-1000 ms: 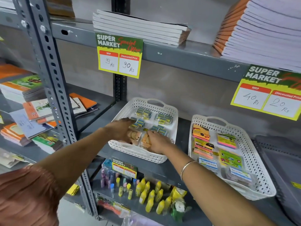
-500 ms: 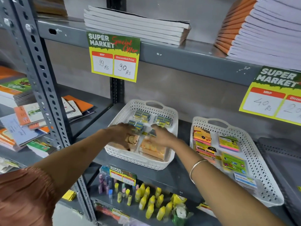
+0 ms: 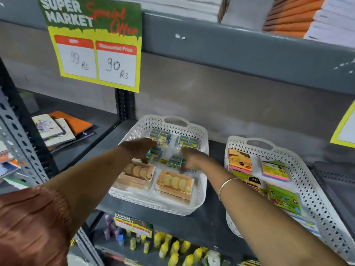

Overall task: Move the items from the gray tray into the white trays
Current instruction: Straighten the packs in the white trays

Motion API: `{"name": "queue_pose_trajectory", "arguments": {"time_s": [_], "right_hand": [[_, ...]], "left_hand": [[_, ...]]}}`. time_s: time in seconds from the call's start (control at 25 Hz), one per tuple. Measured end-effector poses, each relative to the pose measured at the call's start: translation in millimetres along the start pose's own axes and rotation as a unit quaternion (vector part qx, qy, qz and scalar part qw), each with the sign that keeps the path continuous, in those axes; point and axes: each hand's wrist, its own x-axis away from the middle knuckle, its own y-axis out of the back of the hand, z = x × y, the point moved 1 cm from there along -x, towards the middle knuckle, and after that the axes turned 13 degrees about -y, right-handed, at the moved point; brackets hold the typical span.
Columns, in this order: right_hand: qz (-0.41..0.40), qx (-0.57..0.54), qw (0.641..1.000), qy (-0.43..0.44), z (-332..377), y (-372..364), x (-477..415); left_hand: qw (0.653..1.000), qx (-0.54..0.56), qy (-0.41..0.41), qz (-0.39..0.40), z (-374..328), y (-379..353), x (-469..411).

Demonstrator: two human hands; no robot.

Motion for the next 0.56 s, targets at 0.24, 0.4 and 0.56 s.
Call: {"name": "queue_pose_trajectory", "arguments": {"time_s": [0.24,0.4,0.56], "right_hand": [[-0.006,0.009,1.000,0.013,-3,7,7],[-0.116,-0.073,0.990,0.033,-41,43,31],[-0.141,-0.132,0.980,-0.042,-136,71,79]], "left_hand": [[1.000,-0.013,-0.005,0.005,5,-4,-4],[0.996,-0.035,-0.044,-0.076,-19,1,-12],[0.968,-0.030,-0.136,-0.207,-107,3,-26]]}}
